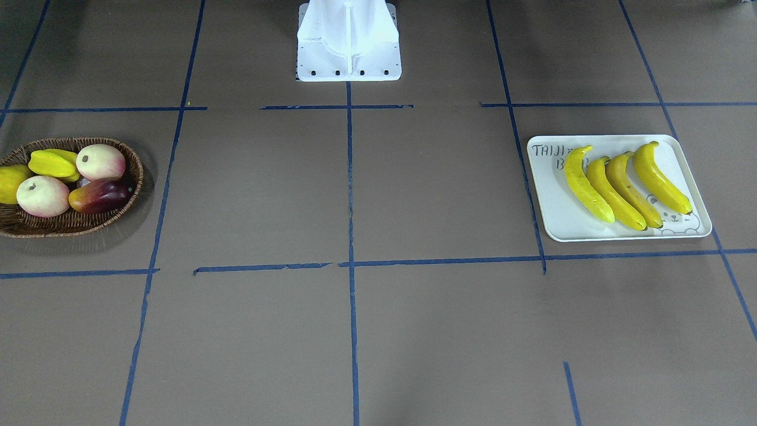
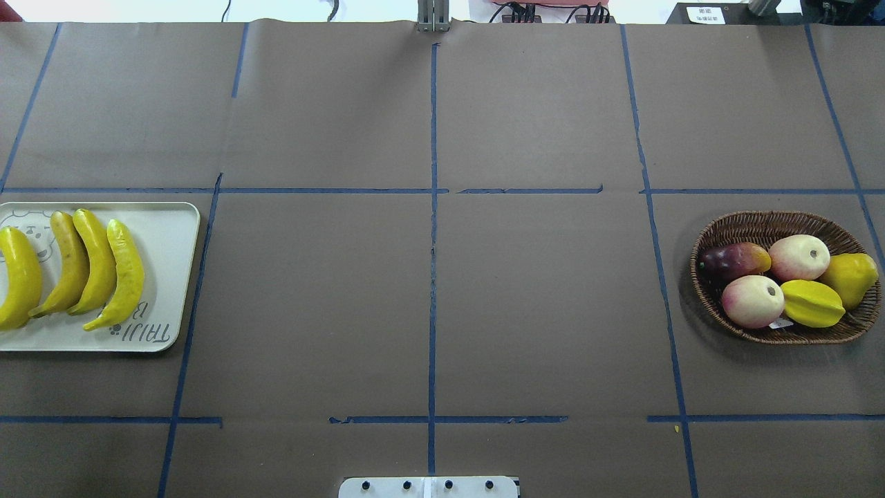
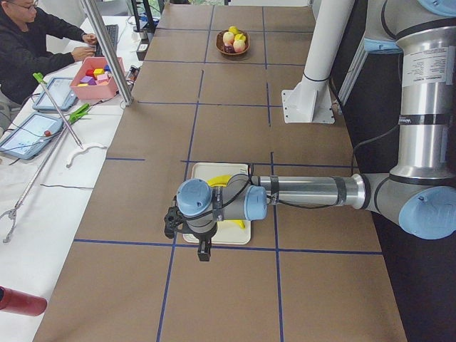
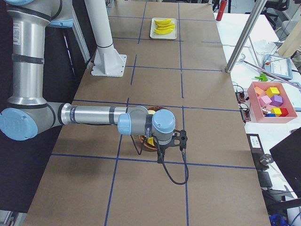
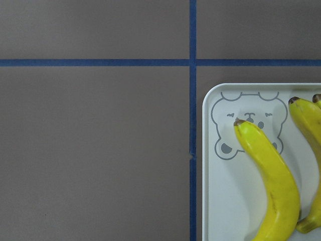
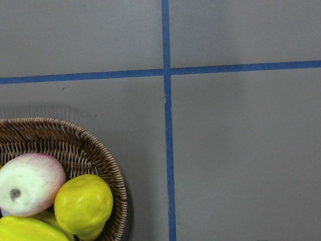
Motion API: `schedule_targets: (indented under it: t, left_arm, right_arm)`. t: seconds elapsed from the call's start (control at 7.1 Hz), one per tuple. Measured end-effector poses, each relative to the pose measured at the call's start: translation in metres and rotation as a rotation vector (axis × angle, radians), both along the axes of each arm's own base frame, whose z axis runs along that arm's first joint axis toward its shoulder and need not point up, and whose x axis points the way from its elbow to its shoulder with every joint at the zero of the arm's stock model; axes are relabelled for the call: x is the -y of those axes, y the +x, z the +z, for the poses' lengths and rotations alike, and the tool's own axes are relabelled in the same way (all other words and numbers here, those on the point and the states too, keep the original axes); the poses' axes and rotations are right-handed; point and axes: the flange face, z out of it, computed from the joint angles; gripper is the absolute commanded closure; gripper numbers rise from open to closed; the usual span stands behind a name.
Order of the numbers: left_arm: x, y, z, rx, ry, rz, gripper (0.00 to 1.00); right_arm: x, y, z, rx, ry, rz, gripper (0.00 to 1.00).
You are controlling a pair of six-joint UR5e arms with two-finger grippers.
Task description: Transfer all bananas from basket to plate
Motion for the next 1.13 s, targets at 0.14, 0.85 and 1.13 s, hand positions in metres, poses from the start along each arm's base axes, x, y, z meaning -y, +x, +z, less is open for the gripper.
schedule_targets:
  t: [0.14, 0.85, 1.13]
  left_arm:
    - [-0.0002, 0.0002, 0.0003, -0.001, 0.001, 0.001, 0.00]
    - [0.0001, 0.0006, 0.0040, 0.000, -0.005, 0.004, 0.00]
    - [0.0005, 0.0006, 0.0034, 0.000, -0.002, 0.004, 0.00]
  right_arm:
    - [-0.0003, 0.0002, 0.0022, 0.003, -0.006, 0.002, 0.00]
    - [0.0041, 0.0014, -0.0030, 0.010, 0.004, 0.008, 0.00]
    - [0.0058, 0.0016, -0.0045, 0.009, 0.006, 0.009, 0.00]
